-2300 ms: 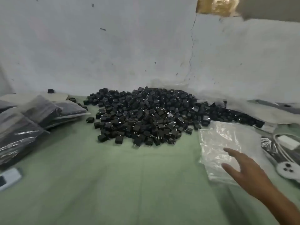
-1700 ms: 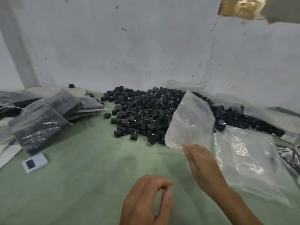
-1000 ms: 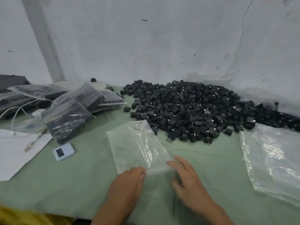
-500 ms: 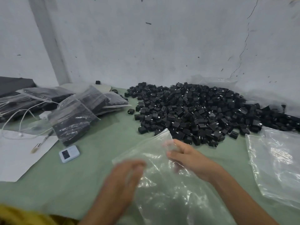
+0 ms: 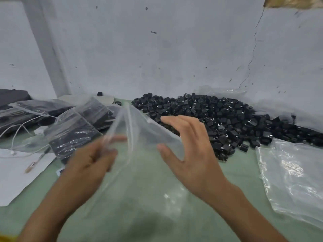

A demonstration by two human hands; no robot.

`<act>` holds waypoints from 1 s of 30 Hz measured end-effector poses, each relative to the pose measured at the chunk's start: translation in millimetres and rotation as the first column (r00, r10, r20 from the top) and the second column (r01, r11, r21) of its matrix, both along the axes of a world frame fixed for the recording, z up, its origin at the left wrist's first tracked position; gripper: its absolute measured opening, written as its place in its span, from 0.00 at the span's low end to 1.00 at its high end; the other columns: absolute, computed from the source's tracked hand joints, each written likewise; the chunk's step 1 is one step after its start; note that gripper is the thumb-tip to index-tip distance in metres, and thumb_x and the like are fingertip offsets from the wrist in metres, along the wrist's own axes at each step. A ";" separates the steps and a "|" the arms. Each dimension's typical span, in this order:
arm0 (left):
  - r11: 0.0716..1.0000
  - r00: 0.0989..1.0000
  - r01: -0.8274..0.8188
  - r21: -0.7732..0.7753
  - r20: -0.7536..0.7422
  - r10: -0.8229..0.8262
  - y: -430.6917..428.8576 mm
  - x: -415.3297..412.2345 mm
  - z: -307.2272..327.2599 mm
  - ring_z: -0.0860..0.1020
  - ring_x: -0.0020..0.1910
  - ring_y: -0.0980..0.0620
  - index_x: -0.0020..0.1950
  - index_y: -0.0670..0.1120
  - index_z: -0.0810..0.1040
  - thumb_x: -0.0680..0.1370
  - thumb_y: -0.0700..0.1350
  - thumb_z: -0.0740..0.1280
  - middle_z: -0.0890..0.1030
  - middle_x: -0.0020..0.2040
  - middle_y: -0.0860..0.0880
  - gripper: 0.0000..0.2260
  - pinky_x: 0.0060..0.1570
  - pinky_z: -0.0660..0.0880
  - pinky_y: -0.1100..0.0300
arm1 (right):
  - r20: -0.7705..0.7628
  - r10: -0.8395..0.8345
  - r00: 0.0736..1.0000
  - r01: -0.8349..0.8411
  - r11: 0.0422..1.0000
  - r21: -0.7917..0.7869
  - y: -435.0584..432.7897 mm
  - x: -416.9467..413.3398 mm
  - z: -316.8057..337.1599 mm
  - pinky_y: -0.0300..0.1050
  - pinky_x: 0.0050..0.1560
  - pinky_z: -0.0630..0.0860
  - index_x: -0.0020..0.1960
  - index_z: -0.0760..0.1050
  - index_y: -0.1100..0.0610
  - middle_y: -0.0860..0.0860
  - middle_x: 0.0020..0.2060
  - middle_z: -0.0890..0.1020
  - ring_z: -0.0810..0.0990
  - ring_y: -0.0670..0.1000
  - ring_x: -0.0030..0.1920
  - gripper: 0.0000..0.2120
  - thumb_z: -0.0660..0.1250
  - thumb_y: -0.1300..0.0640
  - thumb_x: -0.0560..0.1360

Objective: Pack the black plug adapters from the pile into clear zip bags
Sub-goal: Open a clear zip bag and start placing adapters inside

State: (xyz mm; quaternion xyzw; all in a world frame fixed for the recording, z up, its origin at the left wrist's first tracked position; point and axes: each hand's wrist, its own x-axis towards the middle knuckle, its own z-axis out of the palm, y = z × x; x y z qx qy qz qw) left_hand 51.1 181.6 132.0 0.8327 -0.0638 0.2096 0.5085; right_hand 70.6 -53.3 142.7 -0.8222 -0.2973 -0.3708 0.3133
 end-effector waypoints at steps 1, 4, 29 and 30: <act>0.987 0.988 -0.119 0.111 0.116 0.106 2.2 -4.9 11.5 0.73 0.28 0.56 0.56 0.72 0.78 0.79 0.51 0.65 0.79 0.33 0.52 0.13 0.29 0.71 0.61 | 0.010 0.027 1.000 -0.027 0.995 0.097 9.2 -11.2 -3.5 0.44 0.63 0.71 0.70 0.67 0.48 0.47 0.60 0.73 0.72 0.47 0.61 0.25 0.69 0.44 0.76; 0.878 0.903 -0.339 0.338 0.379 0.202 -10.8 -26.5 34.4 0.81 0.43 0.50 0.70 0.67 0.71 0.79 0.55 0.55 0.83 0.47 0.54 0.19 0.44 0.79 0.50 | -0.378 0.327 0.866 -0.146 0.889 0.434 40.8 -38.4 -8.3 0.42 0.56 0.78 0.68 0.62 0.38 0.38 0.57 0.75 0.78 0.45 0.57 0.36 0.72 0.30 0.66; 0.777 0.951 0.062 0.626 -0.273 0.144 -69.7 108.8 -138.5 0.79 0.47 0.48 0.66 0.61 0.71 0.79 0.54 0.56 0.82 0.49 0.54 0.16 0.49 0.76 0.54 | -0.511 -0.593 0.622 0.246 0.768 -0.592 -58.0 170.2 -153.8 0.54 0.57 0.74 0.76 0.60 0.47 0.53 0.67 0.67 0.67 0.57 0.64 0.24 0.58 0.57 0.81; 0.794 0.952 0.072 0.604 -0.279 0.127 -70.2 107.9 -140.8 0.79 0.49 0.48 0.68 0.62 0.70 0.79 0.55 0.57 0.83 0.51 0.54 0.17 0.50 0.75 0.54 | -0.508 -0.594 0.623 0.236 0.763 -0.602 -59.9 174.6 -157.6 0.54 0.57 0.74 0.76 0.60 0.47 0.54 0.66 0.67 0.67 0.58 0.64 0.23 0.58 0.54 0.82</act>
